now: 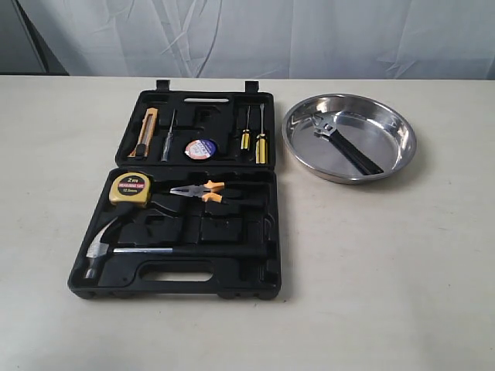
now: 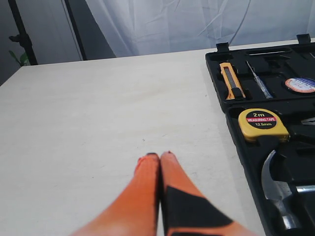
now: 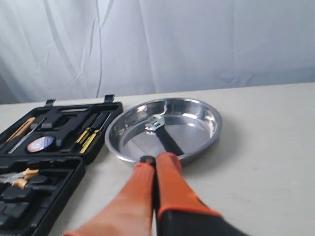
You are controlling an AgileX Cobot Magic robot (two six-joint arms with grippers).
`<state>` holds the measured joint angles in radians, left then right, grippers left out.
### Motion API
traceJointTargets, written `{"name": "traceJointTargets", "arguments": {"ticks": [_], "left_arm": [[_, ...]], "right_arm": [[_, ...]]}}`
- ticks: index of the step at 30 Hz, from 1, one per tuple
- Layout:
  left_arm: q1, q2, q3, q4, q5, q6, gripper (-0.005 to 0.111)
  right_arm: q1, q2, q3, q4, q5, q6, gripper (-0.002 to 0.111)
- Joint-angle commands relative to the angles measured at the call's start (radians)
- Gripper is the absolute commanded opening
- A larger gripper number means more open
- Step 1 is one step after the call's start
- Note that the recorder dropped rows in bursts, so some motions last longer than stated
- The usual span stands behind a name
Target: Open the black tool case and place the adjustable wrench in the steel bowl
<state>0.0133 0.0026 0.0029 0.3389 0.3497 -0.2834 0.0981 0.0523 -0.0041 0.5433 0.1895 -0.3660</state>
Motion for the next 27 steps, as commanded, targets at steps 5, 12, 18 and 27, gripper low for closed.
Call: {"name": "traceJointTargets", "arguments": {"ticks": [5, 12, 18, 27], "left_arm": [[0.004, -0.003, -0.003, 0.004, -0.010, -0.002, 0.000], [0.004, -0.003, -0.003, 0.004, -0.010, -0.002, 0.000], [0.004, -0.003, -0.003, 0.004, -0.010, -0.002, 0.000], [0.004, -0.003, -0.003, 0.004, -0.010, -0.002, 0.000]], "right_arm": [[-0.157, -0.052, 0.004, 0.003, 0.064, -0.007, -0.001], [-0.157, -0.052, 0.004, 0.003, 0.067, -0.007, -0.001], [-0.157, -0.052, 0.004, 0.003, 0.064, -0.007, -0.001], [-0.157, -0.052, 0.004, 0.003, 0.064, -0.007, -0.001]]}}
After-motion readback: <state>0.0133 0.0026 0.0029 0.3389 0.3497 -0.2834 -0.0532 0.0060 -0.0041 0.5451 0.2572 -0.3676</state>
